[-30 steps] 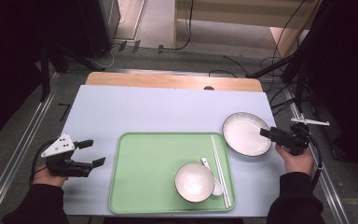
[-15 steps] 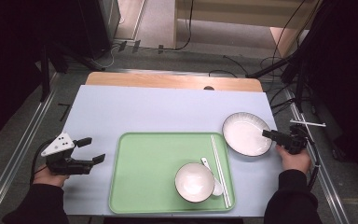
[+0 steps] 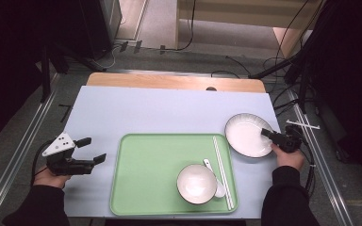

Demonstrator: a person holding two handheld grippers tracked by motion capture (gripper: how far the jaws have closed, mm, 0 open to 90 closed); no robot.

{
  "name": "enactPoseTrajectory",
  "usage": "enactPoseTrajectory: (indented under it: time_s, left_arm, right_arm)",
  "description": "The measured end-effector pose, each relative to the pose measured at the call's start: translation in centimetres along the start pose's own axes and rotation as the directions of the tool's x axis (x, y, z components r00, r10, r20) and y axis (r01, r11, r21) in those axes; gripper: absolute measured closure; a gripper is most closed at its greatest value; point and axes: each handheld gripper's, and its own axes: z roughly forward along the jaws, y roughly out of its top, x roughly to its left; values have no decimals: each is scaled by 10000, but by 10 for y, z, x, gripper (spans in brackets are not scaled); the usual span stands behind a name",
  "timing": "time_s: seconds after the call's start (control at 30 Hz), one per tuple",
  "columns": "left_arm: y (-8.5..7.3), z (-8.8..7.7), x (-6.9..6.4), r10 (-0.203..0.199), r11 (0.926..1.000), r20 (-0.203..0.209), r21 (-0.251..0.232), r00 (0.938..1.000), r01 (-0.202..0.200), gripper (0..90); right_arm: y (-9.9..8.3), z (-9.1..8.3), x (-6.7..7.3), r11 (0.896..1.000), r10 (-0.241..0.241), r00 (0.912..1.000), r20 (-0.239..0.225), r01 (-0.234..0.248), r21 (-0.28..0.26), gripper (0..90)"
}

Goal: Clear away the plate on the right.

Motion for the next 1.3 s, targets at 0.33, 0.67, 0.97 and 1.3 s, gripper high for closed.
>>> enactPoseTrajectory:
  time_s: [0.33, 0.67, 0.97, 1.3]
  left_arm:
    - [1, 1, 1, -14, 10000, 7, 6, 10000, 14, 153]
    - [1, 1, 1, -318, 9994, -2, -137, 9995, 318, 150]
    - [3, 5, 1, -807, 9967, -679, -133, 9944, 800, 156]
    - [7, -1, 5, -1502, 9866, 578, -549, 9870, 1534, 181]
  right_arm:
    - [1, -1, -9, 9917, 1282, 9906, -471, -1286, -65, 782]
    - [9, -17, -12, 9855, 1673, 9813, -950, -1692, -118, 853]
    - [13, -23, -11, 9793, 2023, 9748, -938, -2023, 90, 852]
    - [19, -35, -10, 9688, 2464, 9641, -988, -2478, -27, 846]
